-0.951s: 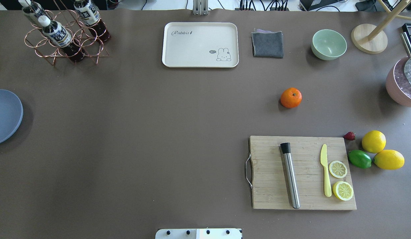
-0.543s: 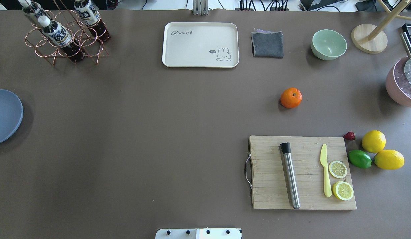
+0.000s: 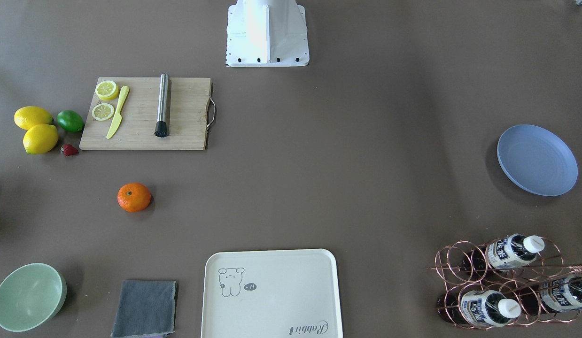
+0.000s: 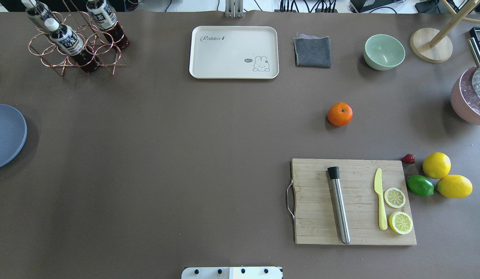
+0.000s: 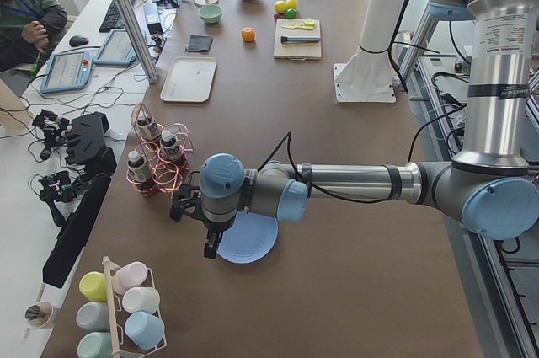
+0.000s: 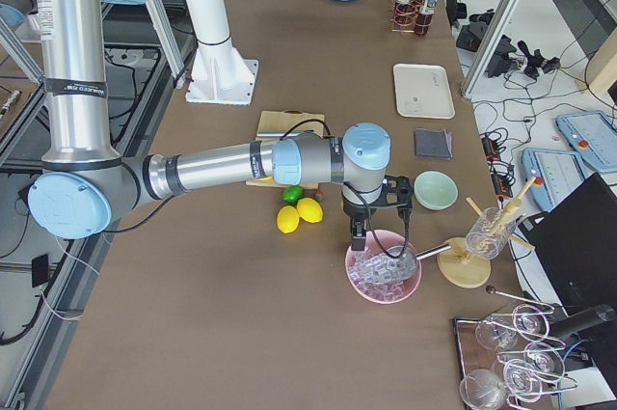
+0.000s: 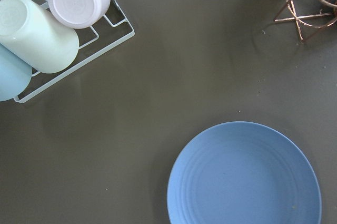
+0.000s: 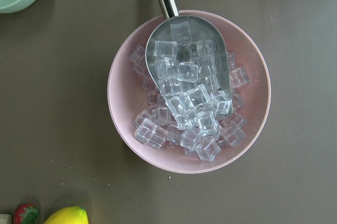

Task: Pick orange to plate

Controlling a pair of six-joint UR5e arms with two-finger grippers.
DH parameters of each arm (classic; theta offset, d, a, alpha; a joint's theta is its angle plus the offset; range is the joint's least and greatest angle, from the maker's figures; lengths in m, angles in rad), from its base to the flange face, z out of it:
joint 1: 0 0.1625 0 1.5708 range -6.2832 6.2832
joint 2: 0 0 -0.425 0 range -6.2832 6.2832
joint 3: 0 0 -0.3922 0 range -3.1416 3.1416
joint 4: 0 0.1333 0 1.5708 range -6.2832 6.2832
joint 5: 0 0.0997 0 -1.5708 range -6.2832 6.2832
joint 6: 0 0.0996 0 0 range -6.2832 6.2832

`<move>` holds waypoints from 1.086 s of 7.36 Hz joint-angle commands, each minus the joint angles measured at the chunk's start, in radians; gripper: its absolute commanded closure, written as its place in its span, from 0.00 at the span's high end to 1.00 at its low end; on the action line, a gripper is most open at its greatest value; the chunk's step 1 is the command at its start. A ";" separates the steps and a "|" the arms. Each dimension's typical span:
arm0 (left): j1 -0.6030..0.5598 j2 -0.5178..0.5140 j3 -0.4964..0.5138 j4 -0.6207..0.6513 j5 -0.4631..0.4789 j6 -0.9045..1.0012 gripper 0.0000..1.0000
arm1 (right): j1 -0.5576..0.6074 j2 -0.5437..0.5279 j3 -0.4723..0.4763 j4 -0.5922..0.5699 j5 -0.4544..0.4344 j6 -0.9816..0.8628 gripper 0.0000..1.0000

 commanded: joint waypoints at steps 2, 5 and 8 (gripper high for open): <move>0.004 0.000 0.242 -0.307 -0.001 -0.004 0.98 | -0.052 0.040 0.015 0.001 0.000 0.097 1.00; 0.084 0.007 0.288 -0.371 -0.076 -0.087 0.98 | -0.075 0.054 0.029 0.001 0.000 0.109 1.00; 0.202 0.007 0.345 -0.477 -0.076 -0.141 0.98 | -0.075 0.054 0.029 0.016 0.006 0.112 1.00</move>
